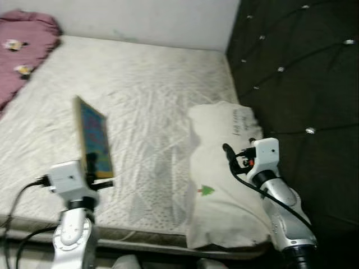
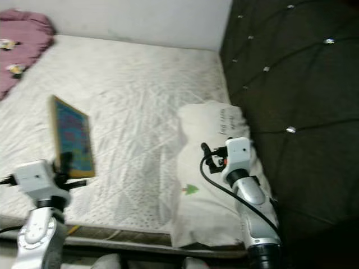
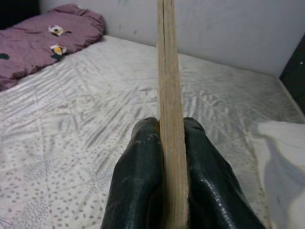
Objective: Clean up the room
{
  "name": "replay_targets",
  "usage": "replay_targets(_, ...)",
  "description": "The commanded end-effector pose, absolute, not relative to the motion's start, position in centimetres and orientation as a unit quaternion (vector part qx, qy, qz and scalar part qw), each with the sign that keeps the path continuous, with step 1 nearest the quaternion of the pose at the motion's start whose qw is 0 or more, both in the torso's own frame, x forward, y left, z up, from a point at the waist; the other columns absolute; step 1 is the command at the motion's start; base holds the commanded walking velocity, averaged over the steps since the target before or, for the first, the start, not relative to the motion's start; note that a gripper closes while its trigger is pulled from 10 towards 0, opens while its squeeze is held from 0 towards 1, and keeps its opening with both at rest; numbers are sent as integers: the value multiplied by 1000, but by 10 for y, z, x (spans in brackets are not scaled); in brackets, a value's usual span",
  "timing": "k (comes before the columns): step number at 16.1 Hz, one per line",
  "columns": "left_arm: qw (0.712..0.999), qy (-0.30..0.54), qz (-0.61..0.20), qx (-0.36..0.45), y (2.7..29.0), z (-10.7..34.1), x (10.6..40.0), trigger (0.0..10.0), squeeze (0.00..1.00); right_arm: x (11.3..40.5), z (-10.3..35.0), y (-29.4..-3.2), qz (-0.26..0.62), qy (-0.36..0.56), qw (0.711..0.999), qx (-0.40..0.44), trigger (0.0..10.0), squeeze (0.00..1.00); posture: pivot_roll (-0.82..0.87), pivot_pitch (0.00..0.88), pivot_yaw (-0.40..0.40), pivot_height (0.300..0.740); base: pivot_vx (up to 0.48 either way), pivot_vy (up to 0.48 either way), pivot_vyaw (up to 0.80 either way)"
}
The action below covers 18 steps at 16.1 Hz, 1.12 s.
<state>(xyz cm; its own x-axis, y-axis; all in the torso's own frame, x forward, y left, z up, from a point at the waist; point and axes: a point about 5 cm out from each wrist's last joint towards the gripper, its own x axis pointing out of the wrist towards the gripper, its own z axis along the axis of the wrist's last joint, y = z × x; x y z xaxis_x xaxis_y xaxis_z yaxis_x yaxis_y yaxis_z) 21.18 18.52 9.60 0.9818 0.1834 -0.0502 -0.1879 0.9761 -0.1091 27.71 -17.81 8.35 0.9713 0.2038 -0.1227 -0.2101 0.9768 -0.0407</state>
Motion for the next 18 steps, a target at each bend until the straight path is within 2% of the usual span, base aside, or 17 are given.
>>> replay_targets(1, 994, -1, 91, -53, 187, 106, 214, 10000, 0, 279, 86, -177, 105, 58, 993, -24, 10000, 0, 7, 48, -60, 740, 0, 480, 0)
replay_targets(5, 995, -9, 89, -46, 190, 112, 219, 10000, 0, 284, 92, -174, 102, 48, 993, -31, 10000, 0, 12, 78, -61, 740, 0, 480, 0)
replay_targets(9, 990, 27, 130, -44, 196, 101, 214, 10000, 0, 286, 91, -171, 104, 47, 993, -37, 10000, 0, 12, 76, -59, 740, 0, 0, 0)
replay_targets(12, 988, 60, 121, -68, 193, 97, 214, 10000, 0, 286, 89, -173, 99, 52, 993, -35, 10000, 0, 10, 68, -59, 740, 0, 0, 0)
replay_targets(16, 991, 41, 124, -30, 196, 95, 210, 10000, 0, 285, 88, -173, 97, 54, 993, -35, 10000, 0, -1, 61, -56, 740, 0, 0, -745)
replay_targets(18, 990, 35, 131, -34, 195, 101, 214, 10000, 0, 284, 88, -172, 100, 53, 993, -35, 10000, 0, 0, 70, -59, 740, 0, 0, 0)
